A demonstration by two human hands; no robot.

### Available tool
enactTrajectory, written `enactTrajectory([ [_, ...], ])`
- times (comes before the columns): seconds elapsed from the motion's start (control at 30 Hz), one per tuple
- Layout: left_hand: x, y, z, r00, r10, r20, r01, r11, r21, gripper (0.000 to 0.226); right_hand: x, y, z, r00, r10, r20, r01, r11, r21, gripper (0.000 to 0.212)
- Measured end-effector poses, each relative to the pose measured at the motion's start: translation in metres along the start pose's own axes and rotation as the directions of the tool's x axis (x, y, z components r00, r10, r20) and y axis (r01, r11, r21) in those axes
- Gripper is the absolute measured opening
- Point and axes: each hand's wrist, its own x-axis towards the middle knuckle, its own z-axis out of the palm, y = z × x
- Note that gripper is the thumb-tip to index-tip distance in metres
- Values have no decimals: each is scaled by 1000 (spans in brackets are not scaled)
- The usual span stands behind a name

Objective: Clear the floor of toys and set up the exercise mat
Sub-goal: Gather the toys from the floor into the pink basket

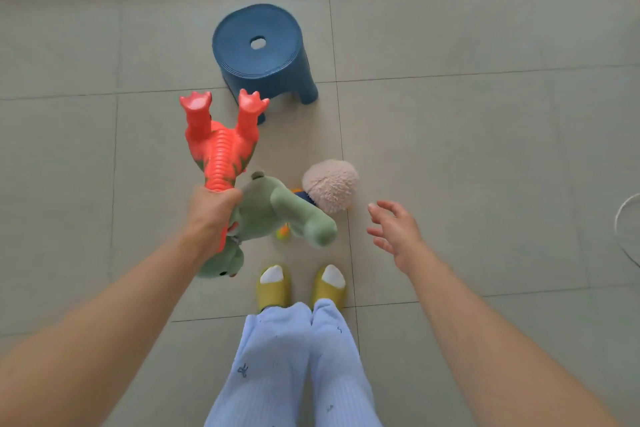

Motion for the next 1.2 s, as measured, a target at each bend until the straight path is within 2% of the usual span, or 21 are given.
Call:
enactTrajectory([
  [0.23,79,-45,39,998,51,-29,-48,993,107,27,94,42,17,998,46,-35,-47,998,-44,35],
  [0.4,128,-65,75,999,33,-13,-31,992,120,15,162,85,33,991,124,-56,-127,990,-53,27],
  [0.57,177,-90,100,996,91,8,-90,978,190,15,222,110,50,984,152,-89,-157,986,-49,29],
  [0.73,214,-116,108,985,165,47,-171,927,333,13,274,125,67,986,151,-71,-152,988,-7,52],
  [0.83,224,-131,111,974,207,88,-225,880,418,14,297,134,77,981,183,-61,-178,981,77,87],
  [0.93,226,-140,115,970,225,96,-243,854,460,15,313,141,86,964,188,-190,-190,982,13,102],
  [1.03,223,-142,116,965,241,100,-260,851,457,16,319,143,87,955,121,-271,-177,964,-196,89],
  [1.13,218,-139,113,967,235,104,-256,855,451,15,315,136,82,964,-32,-262,-105,865,-491,60],
  [1.2,216,-134,110,968,230,96,-249,860,445,14,309,129,83,953,-156,-259,-33,799,-601,35],
])
